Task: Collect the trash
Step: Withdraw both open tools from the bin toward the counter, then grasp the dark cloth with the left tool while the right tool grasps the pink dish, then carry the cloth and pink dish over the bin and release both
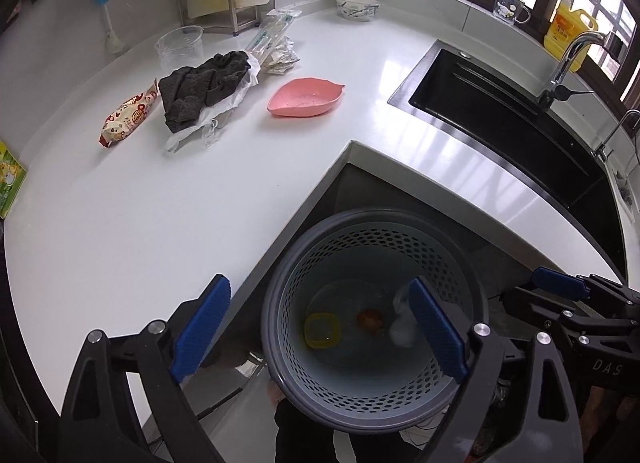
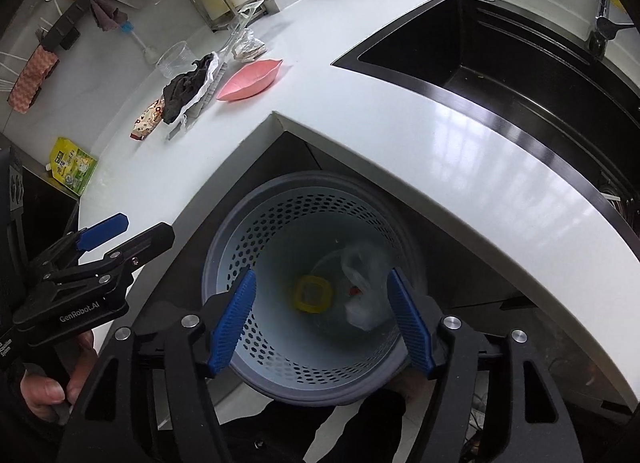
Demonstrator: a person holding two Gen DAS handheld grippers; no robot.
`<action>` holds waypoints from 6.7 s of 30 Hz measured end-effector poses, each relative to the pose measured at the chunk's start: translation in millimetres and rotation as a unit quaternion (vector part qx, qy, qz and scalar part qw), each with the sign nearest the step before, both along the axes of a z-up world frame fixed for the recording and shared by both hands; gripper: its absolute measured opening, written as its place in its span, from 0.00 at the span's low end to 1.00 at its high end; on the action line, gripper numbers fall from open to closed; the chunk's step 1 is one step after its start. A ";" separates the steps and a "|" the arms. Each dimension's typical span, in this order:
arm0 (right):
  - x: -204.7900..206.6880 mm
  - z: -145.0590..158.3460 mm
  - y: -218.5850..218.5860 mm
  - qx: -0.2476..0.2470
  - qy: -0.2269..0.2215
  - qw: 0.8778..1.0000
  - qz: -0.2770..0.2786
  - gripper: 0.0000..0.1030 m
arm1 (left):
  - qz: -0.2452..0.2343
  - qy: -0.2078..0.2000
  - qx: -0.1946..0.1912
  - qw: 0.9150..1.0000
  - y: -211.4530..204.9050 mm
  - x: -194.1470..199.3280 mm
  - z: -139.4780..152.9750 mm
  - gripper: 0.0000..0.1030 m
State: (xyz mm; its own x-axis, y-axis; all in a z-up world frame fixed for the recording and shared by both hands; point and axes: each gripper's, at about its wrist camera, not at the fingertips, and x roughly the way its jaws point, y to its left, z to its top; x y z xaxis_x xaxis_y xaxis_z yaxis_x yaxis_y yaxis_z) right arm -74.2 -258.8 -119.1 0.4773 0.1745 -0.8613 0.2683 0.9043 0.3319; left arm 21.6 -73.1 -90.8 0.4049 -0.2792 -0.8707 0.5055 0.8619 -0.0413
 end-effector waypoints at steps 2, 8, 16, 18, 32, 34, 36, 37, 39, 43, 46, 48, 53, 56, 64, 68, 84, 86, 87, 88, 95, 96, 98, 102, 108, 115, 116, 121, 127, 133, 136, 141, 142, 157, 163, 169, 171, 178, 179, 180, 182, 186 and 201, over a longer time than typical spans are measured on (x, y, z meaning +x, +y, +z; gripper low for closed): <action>-1.2 2.0 -2.3 0.002 -0.003 1.000 -0.002 0.63 | 0.002 -0.002 0.003 1.000 1.5 0.0 1.8 0.86; -4.2 10.6 -5.1 0.003 -0.013 1.000 -0.007 0.63 | 0.008 -0.012 0.003 1.000 5.7 -0.9 13.5 0.86; -4.1 40.8 -7.9 -0.008 -0.046 0.999 -0.011 0.63 | 0.016 -0.036 -0.015 0.999 8.2 1.3 47.8 0.87; -3.2 51.1 -9.1 -0.015 -0.056 0.998 -0.011 0.63 | 0.018 -0.047 -0.023 0.998 7.8 0.9 58.9 0.87; 13.8 97.2 -28.8 -0.021 -0.110 0.994 -0.017 0.66 | 0.020 -0.087 -0.031 0.996 1.2 -0.3 89.8 0.89; 15.9 97.5 -32.1 -0.016 -0.110 0.994 -0.019 0.66 | 0.020 -0.085 -0.028 0.996 0.2 0.1 89.2 0.89; 18.0 97.4 -34.8 -0.012 -0.107 0.994 -0.021 0.66 | 0.021 -0.081 -0.030 0.996 -0.2 1.0 89.2 0.89; 18.0 98.0 -35.8 -0.010 -0.108 0.994 -0.021 0.66 | 0.022 -0.081 -0.032 0.996 -0.7 0.6 90.5 0.89; 16.3 99.3 -38.1 -0.007 -0.117 0.993 -0.022 0.66 | 0.022 -0.087 -0.033 0.995 -0.8 -1.9 92.8 0.89; 11.8 93.3 -44.4 0.011 -0.127 0.991 -0.033 0.66 | 0.025 -0.087 -0.026 0.996 -3.9 -6.1 93.4 0.89; 5.9 90.0 -48.8 0.015 -0.129 0.991 -0.030 0.66 | 0.032 -0.089 -0.025 0.995 -6.6 -7.7 95.5 0.89; 3.1 89.4 -52.5 0.011 -0.130 0.991 -0.026 0.66 | 0.041 -0.089 -0.025 0.995 -8.7 -8.2 96.8 0.89; -1.1 86.6 -66.5 0.016 -0.133 0.991 -0.018 0.67 | 0.068 -0.100 -0.026 0.992 -11.6 -13.6 101.8 0.89; 0.7 83.1 -71.2 0.016 -0.134 0.991 -0.004 0.67 | 0.086 -0.108 -0.024 0.990 -11.0 -16.1 102.9 0.90; 31.6 73.4 -60.4 0.029 -0.126 0.990 0.049 0.67 | 0.137 -0.115 -0.003 0.984 14.2 -13.1 103.9 0.91; 54.2 72.6 -45.5 0.032 -0.125 0.990 0.060 0.67 | 0.147 -0.121 0.002 0.982 30.1 2.4 103.0 0.91; 147.8 30.2 16.8 0.024 -0.070 0.997 0.003 0.66 | 0.107 -0.100 -0.009 0.989 74.0 138.2 63.9 0.92; 158.8 23.1 23.3 0.025 -0.065 0.998 -0.008 0.67 | 0.101 -0.095 -0.011 0.990 76.9 155.1 56.5 0.92; 164.0 20.3 25.5 0.026 -0.063 0.998 -0.013 0.67 | 0.098 -0.092 -0.012 0.991 78.5 162.9 52.3 0.92; 169.6 17.2 28.2 0.025 -0.062 0.998 -0.019 0.67 | 0.096 -0.090 -0.012 0.991 79.2 169.5 47.9 0.92; 202.6 -0.2 38.2 0.027 -0.056 0.996 -0.058 0.66 | 0.061 -0.073 -0.012 0.995 75.5 210.9 15.4 0.92; 206.0 -2.1 38.4 0.030 -0.057 0.996 -0.064 0.66 | 0.054 -0.071 -0.014 0.996 73.8 213.9 12.3 0.92; 212.3 -4.7 39.4 0.024 -0.055 0.995 -0.075 0.66 | 0.042 -0.070 -0.017 0.997 70.3 218.1 7.0 0.92; 221.3 -11.2 38.7 0.011 -0.051 0.994 -0.092 0.66 | 0.019 -0.068 -0.020 0.997 62.2 222.9 -2.1 0.92; 230.0 -20.8 35.0 -0.003 -0.036 0.993 -0.115 0.66 | 0.005 -0.066 -0.022 0.998 56.0 229.8 -9.3 0.92; 240.0 -29.5 32.9 -0.005 -0.029 0.991 -0.131 0.66 | -0.013 -0.061 -0.025 0.998 46.8 233.7 -15.5 0.92; 241.1 -29.3 33.3 -0.006 -0.030 0.991 -0.131 0.66 | -0.018 -0.063 -0.024 0.998 45.2 232.3 -16.3 0.92; 243.5 -30.8 32.0 -0.011 -0.030 0.990 -0.136 0.66 | -0.033 -0.068 -0.025 0.997 41.3 230.7 -19.5 0.92; 245.0 -34.4 29.3 -0.024 -0.030 0.989 -0.141 0.66 | -0.026 -0.061 -0.026 0.997 36.6 241.2 -31.1 0.92; 248.5 -33.6 33.0 -0.040 -0.035 0.989 -0.136 0.66 | -0.027 -0.067 -0.023 0.997 32.7 244.7 -37.9 0.91; 251.9 -34.0 35.3 -0.042 -0.036 0.990 -0.132 0.66 | -0.029 -0.063 -0.034 0.997 33.9 247.2 -41.5 0.86; 256.3 -35.9 37.5 -0.047 -0.036 0.990 -0.131 0.66 | -0.033 -0.078 -0.031 0.996 31.4 246.4 -43.1 0.71; 256.7 -36.1 37.6 -0.047 -0.037 0.990 -0.131 0.66 | -0.035 -0.083 -0.024 0.996 30.4 245.5 -44.1 0.69; 266.9 -31.5 52.8 -0.055 -0.055 0.993 -0.085 0.05 | -0.054 -0.081 -0.029 0.995 33.3 235.4 -37.3 0.23; 260.2 -22.1 52.3 -0.046 -0.066 0.993 -0.084 0.04 | -0.055 -0.083 -0.040 0.994 40.8 226.1 -20.5 0.21; 247.8 -9.9 52.4 -0.042 -0.073 0.993 -0.079 0.04 | -0.058 -0.087 -0.049 0.993 47.9 209.8 -1.0 0.20; 242.6 -6.5 52.5 -0.040 -0.075 0.993 -0.077 0.04 | -0.057 -0.088 -0.051 0.993 50.4 203.6 3.9 0.20; 223.2 3.0 59.8 -0.042 -0.075 0.995 -0.057 0.04 | -0.046 -0.092 -0.049 0.993 57.4 179.4 14.0 0.20; 220.6 3.9 61.0 -0.041 -0.074 0.995 -0.052 0.04 | -0.043 -0.091 -0.049 0.994 58.5 176.6 15.1 0.20; 217.8 4.5 62.2 -0.038 -0.073 0.996 -0.047 0.04 | -0.038 -0.088 -0.049 0.994 59.4 172.8 15.8 0.20; 211.3 5.2 63.7 -0.034 -0.071 0.996 -0.039 0.04 | -0.031 -0.083 -0.051 0.995 60.8 164.5 17.3 0.20; 195.9 4.8 64.8 -0.032 -0.068 0.997 -0.021 0.04 | -0.019 -0.081 -0.050 0.995 61.6 143.5 19.7 0.20; 114.0 -0.9 34.3 -0.027 -0.051 0.998 0.029 0.04 | 0.013 -0.062 -0.049 0.997 29.4 40.1 17.1 0.20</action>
